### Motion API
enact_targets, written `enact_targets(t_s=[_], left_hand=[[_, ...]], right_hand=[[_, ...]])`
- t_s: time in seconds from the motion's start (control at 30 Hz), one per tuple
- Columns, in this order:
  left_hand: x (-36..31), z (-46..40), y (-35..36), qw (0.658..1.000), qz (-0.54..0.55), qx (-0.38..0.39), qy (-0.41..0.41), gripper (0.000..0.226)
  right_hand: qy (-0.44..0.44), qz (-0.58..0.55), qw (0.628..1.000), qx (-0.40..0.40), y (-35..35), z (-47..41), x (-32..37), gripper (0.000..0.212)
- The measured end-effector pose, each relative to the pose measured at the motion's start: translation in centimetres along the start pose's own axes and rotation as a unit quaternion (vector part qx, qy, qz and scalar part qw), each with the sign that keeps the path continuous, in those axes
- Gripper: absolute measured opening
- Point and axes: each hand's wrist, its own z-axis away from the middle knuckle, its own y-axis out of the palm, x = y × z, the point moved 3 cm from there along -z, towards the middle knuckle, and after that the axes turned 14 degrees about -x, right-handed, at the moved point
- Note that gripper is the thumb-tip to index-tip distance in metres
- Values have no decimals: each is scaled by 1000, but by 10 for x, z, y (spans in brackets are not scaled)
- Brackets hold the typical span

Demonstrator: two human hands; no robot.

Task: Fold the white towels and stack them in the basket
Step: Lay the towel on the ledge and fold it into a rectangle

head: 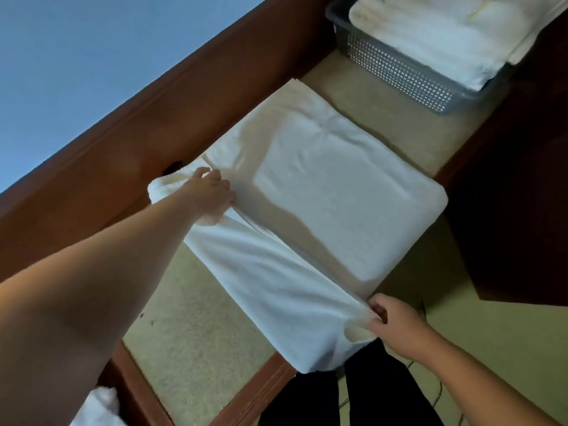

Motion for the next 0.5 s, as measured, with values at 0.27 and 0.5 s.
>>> enact_targets(t_s=[0.27,0.5], left_hand=[[43,-40,-21,990,2,-126,-64,19],[39,-75,-22,987,29,-130,-86,17]], right_hand=[[14,-113,990,-83,-26,-5,-4,17],[56,-144,986,-69,-36,-14,-22,16]])
